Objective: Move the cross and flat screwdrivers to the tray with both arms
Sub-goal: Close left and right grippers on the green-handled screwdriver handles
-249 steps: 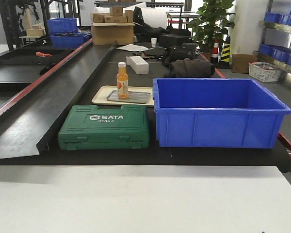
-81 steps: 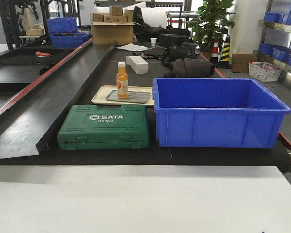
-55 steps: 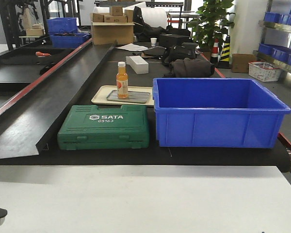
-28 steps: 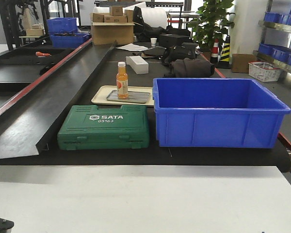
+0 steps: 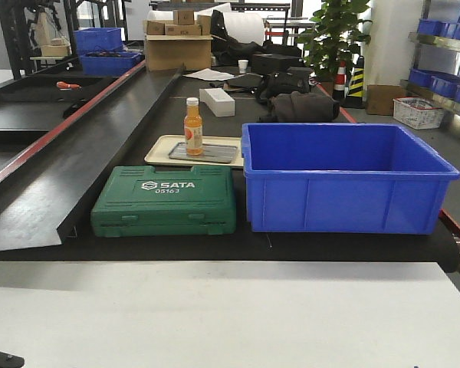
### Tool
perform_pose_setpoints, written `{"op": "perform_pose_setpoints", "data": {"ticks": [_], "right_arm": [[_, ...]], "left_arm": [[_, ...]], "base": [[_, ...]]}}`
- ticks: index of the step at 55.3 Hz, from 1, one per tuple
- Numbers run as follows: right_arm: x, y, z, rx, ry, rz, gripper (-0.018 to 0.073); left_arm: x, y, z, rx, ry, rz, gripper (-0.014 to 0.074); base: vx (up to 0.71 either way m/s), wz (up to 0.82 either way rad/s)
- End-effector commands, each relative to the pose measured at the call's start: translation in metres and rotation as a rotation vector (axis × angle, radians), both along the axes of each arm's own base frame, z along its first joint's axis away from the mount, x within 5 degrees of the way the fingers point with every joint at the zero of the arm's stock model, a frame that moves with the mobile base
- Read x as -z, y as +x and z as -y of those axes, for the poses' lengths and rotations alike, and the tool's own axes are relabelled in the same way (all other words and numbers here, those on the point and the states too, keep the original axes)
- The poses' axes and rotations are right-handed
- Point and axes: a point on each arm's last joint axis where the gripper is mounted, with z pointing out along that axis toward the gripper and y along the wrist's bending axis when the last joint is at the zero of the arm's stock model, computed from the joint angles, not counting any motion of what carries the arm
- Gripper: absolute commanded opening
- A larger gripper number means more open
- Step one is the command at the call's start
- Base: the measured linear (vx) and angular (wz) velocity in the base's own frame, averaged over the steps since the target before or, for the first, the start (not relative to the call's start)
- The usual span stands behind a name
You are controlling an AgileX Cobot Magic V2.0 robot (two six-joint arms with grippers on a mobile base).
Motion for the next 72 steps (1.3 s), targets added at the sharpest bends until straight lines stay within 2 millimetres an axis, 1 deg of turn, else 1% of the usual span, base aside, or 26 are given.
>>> {"op": "perform_pose_setpoints", "data": {"ticks": [1, 5, 8, 12, 18, 19, 23, 28, 32, 40, 48, 51, 59, 72], "right_arm": [[-0.02, 0.022, 0.006, 0.039, 0.01, -0.023, 0.046], [-0.031, 0.041, 0.01, 0.028, -0.008, -0.035, 0.046], [-0.035, 0.056, 0.012, 0.026, -0.011, -0.064, 0.046], [-0.035, 0.076, 0.014, 0.016, -0.011, -0.139, 0.046], [-0.024, 0.107, 0.016, -0.022, -0.013, -0.262, 0.046], [-0.019, 0.112, 0.016, -0.028, -0.013, -0.292, 0.046], [-0.009, 0.131, 0.018, -0.05, -0.02, -0.339, 0.046], [0.009, 0.15, 0.02, -0.065, -0.022, -0.39, 0.046], [0.021, 0.16, 0.021, -0.064, -0.016, -0.416, 0.046], [0.042, 0.17, 0.02, -0.07, -0.008, -0.446, 0.046], [0.056, 0.177, 0.012, -0.108, -0.019, -0.451, 0.046], [0.06, 0.179, 0.009, -0.116, -0.023, -0.448, 0.046], [0.071, 0.184, 0.01, -0.085, -0.006, -0.459, 0.046], [0.088, 0.186, 0.01, -0.087, 0.0, -0.519, 0.046]], "left_arm": [[-0.016, 0.006, 0.001, -0.004, -0.002, 0.062, 0.0471], [-0.016, 0.007, 0.001, -0.004, -0.001, 0.074, 0.0471], [-0.016, 0.008, 0.001, -0.004, -0.001, 0.081, 0.0471], [-0.016, 0.007, 0.001, -0.004, -0.001, 0.077, 0.0471], [-0.013, 0.007, 0.001, -0.004, -0.002, 0.065, 0.0471], [-0.013, 0.007, 0.001, -0.005, -0.002, 0.062, 0.0471], [-0.011, 0.006, 0.001, -0.01, -0.007, 0.049, 0.0471], [-0.007, 0.006, 0.001, -0.012, -0.008, 0.035, 0.0471], [-0.006, 0.006, 0.001, -0.013, -0.008, 0.032, 0.0471], [-0.006, 0.007, 0.001, -0.013, -0.008, 0.035, 0.0471], [-0.006, 0.008, 0.001, -0.013, -0.008, 0.047, 0.0471], [-0.006, 0.008, 0.001, -0.013, -0.008, 0.05, 0.0471], [-0.006, 0.008, 0.001, -0.013, -0.008, 0.05, 0.0471], [-0.006, 0.008, 0.001, -0.013, -0.007, 0.052, 0.0471]], "base": [[0.0, 0.0], [0.0, 0.0], [0.0, 0.0], [0.0, 0.0], [0.0, 0.0], [0.0, 0.0], [0.0, 0.0], [0.0, 0.0], [0.0, 0.0], [0.0, 0.0], [0.0, 0.0], [0.0, 0.0], [0.0, 0.0], [0.0, 0.0]]}}
